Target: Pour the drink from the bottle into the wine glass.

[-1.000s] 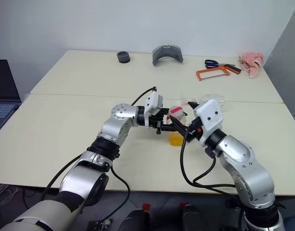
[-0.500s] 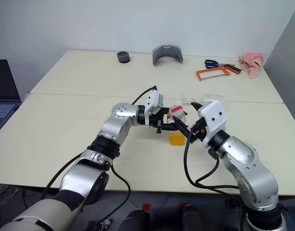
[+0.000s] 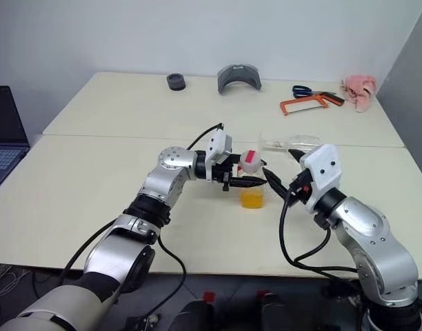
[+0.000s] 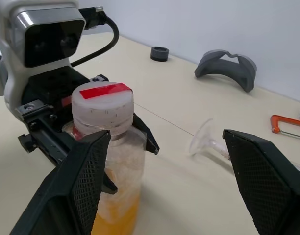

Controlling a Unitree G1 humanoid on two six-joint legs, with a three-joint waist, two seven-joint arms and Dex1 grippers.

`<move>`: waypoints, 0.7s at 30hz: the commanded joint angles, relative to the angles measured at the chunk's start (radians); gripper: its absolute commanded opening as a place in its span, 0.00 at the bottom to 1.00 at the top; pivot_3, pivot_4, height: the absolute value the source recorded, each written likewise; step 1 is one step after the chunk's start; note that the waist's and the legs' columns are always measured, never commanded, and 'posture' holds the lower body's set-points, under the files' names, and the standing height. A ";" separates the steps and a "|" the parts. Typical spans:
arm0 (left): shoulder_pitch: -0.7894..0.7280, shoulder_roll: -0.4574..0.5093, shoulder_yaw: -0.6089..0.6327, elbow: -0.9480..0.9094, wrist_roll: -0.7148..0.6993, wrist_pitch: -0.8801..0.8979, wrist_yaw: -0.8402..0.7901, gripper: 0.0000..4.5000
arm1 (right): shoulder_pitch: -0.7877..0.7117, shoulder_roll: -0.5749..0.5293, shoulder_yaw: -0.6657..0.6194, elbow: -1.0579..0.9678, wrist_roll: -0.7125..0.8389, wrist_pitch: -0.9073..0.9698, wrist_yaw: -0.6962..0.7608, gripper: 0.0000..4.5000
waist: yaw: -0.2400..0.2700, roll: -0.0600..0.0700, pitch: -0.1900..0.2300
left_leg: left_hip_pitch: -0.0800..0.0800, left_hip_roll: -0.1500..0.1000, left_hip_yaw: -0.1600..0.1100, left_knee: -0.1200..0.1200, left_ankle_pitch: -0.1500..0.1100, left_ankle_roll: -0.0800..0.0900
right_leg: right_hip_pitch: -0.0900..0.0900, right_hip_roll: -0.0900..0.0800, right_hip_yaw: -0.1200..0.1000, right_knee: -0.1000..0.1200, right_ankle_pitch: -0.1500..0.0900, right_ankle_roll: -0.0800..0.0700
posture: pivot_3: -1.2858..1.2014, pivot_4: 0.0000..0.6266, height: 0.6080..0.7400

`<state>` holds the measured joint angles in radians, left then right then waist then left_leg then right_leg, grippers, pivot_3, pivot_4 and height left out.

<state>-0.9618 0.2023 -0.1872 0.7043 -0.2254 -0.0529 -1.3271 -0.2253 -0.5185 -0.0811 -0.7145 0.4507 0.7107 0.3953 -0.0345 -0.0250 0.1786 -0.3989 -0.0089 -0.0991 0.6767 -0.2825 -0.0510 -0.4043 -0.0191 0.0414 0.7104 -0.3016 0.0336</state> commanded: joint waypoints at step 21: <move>-0.029 -0.008 0.015 -0.003 0.000 -0.036 -0.033 0.48 | -0.170 0.027 0.144 0.035 -0.077 -0.004 -0.036 0.87 | 0.000 0.000 0.000 | 0.000 0.000 0.000 0.000 0.000 0.000 | 0.000 0.000 0.000 0.000 0.000 0.000 | 0.52 0.24 1.00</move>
<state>-0.9632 0.1979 -0.1863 0.7134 -0.2218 -0.0748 -1.3477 -0.3771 -0.4882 0.0650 -0.6668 0.3924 0.7302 0.3644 -0.0341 -0.0250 0.1786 -0.3990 -0.0089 -0.0995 0.6768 -0.2825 -0.0510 -0.4043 -0.0194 0.0412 0.7104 -0.3016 0.0336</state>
